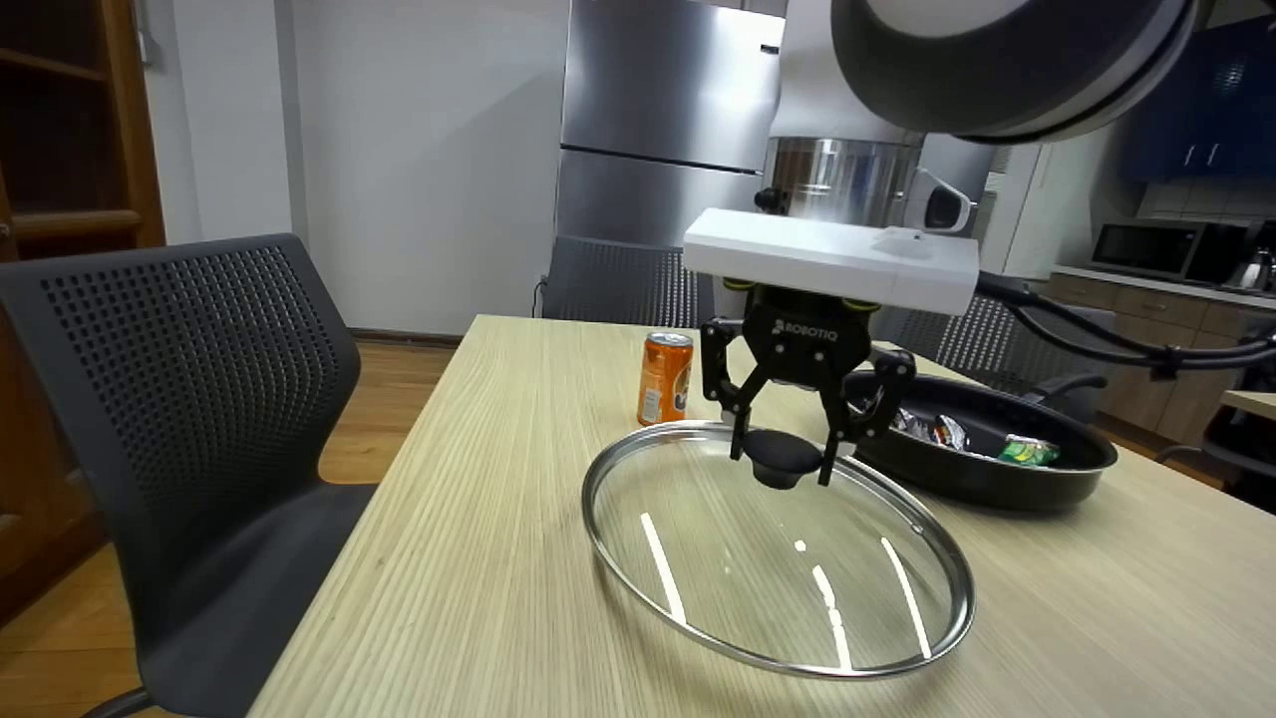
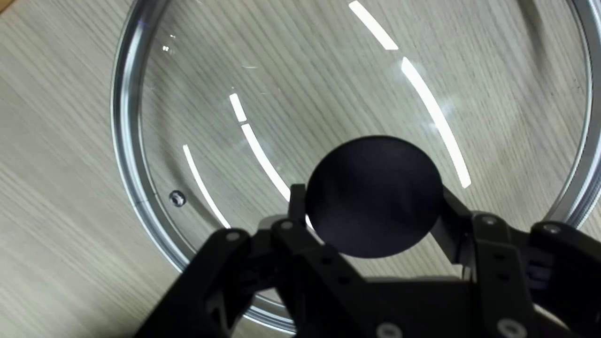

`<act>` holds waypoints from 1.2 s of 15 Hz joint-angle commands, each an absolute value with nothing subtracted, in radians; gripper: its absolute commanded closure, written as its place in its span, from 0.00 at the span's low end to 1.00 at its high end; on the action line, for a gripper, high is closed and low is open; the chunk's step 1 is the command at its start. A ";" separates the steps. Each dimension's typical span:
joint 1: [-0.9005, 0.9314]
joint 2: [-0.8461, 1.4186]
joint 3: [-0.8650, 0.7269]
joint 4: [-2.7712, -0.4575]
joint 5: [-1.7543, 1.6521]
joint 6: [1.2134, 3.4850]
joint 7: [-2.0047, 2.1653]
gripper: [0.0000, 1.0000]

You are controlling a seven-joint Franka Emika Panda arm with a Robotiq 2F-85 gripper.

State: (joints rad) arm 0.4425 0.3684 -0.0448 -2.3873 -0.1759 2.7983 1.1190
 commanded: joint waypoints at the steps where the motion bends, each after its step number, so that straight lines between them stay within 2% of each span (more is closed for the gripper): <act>1: 0.393 0.243 -0.033 -2.459 -0.163 2.804 1.079 0.61; 10: 0.266 0.086 -0.009 -2.515 -0.125 2.784 0.985 0.61; 18: 0.146 0.039 -0.013 -2.473 0.013 2.745 0.825 0.61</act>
